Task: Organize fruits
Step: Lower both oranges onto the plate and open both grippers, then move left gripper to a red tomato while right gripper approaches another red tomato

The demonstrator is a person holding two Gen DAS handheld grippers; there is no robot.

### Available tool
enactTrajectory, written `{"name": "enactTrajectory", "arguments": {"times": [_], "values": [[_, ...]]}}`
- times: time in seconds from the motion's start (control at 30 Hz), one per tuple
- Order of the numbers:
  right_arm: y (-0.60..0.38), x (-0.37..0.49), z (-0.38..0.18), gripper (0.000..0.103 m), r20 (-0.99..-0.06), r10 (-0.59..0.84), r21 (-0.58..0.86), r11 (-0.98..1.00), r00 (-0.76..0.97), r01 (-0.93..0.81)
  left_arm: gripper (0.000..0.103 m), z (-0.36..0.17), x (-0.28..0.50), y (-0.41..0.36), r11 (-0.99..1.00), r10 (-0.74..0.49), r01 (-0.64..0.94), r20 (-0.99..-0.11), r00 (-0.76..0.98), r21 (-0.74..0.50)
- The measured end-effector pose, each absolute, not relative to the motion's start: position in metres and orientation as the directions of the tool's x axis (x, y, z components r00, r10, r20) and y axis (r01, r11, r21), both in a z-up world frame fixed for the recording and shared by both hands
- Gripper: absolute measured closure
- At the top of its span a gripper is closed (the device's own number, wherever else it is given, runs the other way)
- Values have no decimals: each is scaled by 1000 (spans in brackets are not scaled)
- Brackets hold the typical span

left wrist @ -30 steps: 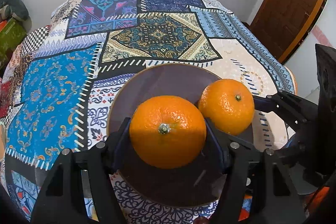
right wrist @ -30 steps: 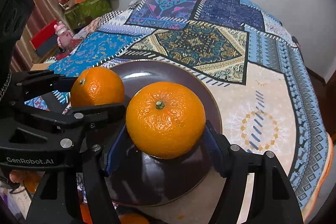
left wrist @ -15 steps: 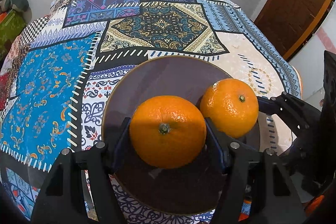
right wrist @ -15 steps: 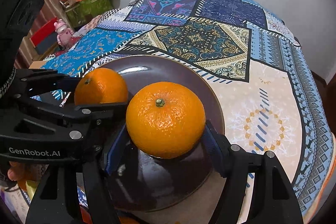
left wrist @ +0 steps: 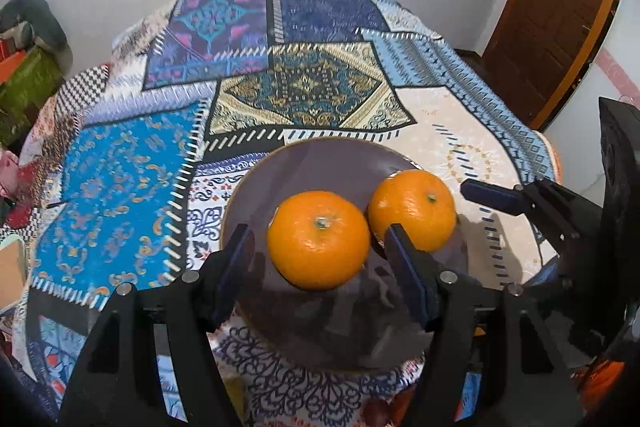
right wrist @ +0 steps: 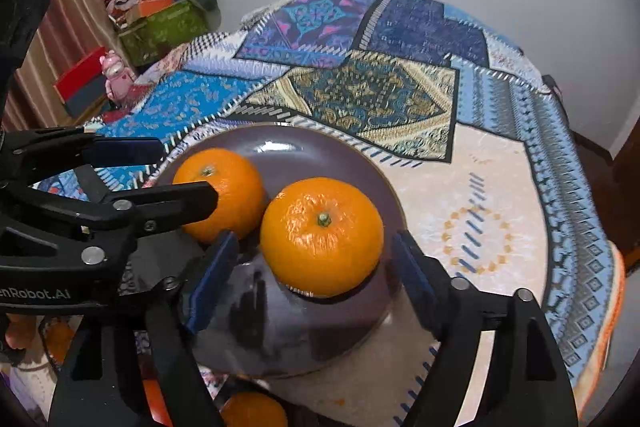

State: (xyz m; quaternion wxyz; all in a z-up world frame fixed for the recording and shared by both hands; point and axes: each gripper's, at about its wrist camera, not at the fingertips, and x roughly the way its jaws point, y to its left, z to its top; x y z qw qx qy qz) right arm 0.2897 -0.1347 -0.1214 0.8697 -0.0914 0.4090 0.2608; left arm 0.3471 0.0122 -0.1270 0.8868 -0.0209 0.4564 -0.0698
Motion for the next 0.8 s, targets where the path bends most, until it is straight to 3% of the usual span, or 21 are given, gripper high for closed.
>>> {"name": "enactTrajectory", "arguments": {"times": [0.43,0.8], "values": [[-149,244,-79,21,-676,404,59,864,616,-501,33,-82,279,22,992,-125,97,-730,671,-80],[-168,208,-80,21,-648,374,44,888,663,-458,30,-76,232,47,993,-114,56,-716,689,-105]]}}
